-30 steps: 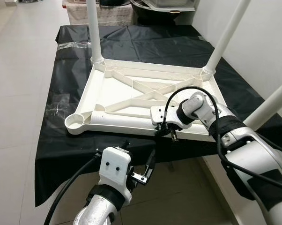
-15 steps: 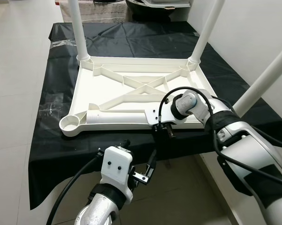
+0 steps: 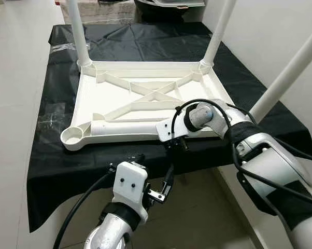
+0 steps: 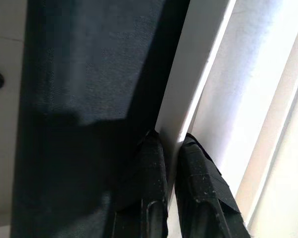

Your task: Building children table

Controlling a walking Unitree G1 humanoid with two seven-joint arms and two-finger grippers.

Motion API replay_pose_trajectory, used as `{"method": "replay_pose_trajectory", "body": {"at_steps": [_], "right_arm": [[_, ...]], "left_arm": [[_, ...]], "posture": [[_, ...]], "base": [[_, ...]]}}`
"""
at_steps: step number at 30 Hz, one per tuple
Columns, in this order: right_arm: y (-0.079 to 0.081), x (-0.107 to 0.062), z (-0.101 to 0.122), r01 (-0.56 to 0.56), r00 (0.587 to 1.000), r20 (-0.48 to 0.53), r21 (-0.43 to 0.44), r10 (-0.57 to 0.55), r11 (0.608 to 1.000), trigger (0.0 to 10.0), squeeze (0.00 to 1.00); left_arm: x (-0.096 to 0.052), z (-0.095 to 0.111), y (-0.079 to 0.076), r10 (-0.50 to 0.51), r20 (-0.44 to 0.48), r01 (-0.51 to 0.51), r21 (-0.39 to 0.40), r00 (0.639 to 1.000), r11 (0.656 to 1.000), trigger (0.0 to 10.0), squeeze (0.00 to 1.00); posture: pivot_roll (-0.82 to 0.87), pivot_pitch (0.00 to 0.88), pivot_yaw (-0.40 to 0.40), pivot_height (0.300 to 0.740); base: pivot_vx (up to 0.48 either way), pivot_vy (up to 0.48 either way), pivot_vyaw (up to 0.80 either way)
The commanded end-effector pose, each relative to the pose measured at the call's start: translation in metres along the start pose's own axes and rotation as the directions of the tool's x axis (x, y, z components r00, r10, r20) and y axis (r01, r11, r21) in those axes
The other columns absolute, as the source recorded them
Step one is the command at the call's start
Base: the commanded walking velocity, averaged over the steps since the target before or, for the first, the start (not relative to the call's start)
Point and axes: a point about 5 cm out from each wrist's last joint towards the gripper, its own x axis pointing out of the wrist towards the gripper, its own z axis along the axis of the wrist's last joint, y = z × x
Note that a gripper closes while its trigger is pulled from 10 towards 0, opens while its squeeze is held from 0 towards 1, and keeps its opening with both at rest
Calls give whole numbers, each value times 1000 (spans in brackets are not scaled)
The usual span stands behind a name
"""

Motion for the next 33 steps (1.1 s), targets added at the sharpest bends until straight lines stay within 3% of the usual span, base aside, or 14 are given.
{"method": "replay_pose_trajectory", "body": {"at_steps": [1,2,6,7,9,15,17,19,21,22,26,27,29,33], "right_arm": [[-25,-8,21,148,988,57,-111,-142,983,10000,0],[-26,-9,22,162,986,64,-107,-155,981,10000,1000],[-29,-10,24,190,981,72,-109,-183,976,10000,1000],[-32,-12,24,212,977,66,-122,-205,970,10000,184],[-35,-15,23,237,971,65,-123,-230,964,10000,0],[-44,-30,21,252,961,122,-7,-249,968,10000,0],[-59,-44,21,326,897,216,266,-386,907,10000,0],[-59,-44,21,326,897,216,266,-386,907,10000,0],[-70,-58,12,341,737,280,633,-615,696,10000,0],[-70,-58,12,341,737,280,633,-615,696,10000,0],[-41,-46,-27,370,527,33,891,-850,263,10000,0],[-41,-46,-27,370,527,33,891,-850,263,10000,0],[-23,-36,-34,335,468,-36,932,-883,140,10000,0],[-8,-35,-31,343,387,-38,933,-921,106,10000,0]], "left_arm": [[1,-5,-3,-2,-18,2,-5,1000,1000,10000,0],[1,-6,-3,-2,-17,2,-5,1000,1000,10000,0],[1,-6,-3,-2,-17,2,-4,1000,1000,10000,0],[2,-6,-2,0,-17,0,-4,1000,1000,10000,0],[2,-6,-2,1,-16,-1,-2,1000,1000,10000,0],[4,-8,1,5,-16,-5,4,1000,1000,10000,0],[5,-10,3,15,-21,-15,6,1000,1000,10000,0],[5,-10,3,15,-21,-15,6,1000,1000,10000,0],[6,-14,7,37,-39,-37,4,999,999,10000,0],[6,-14,7,37,-39,-37,4,999,999,10000,0],[6,-23,20,104,-82,-104,14,991,995,10000,0],[6,-23,20,104,-82,-104,14,991,995,10000,0],[5,-26,28,150,-99,-148,21,984,989,10000,0],[7,-25,37,201,-86,-199,27,976,980,10000,0]], "posture": [[59,153,-143,740],[59,153,-143,740],[59,153,-147,740],[55,152,-142,740],[56,149,-141,740],[57,135,-139,740],[57,115,-138,740],[57,115,-138,740],[61,102,-136,740],[61,102,-136,740],[79,52,-104,740],[79,52,-104,740],[84,36,-95,740],[90,23,-92,740]], "base": [[0,0,0],[0,0,0],[0,0,0],[0,0,0],[0,0,0],[0,0,0],[0,0,0],[0,0,0],[0,0,0],[0,0,0],[0,0,0],[0,0,0],[0,0,0],[0,0,0]]}}
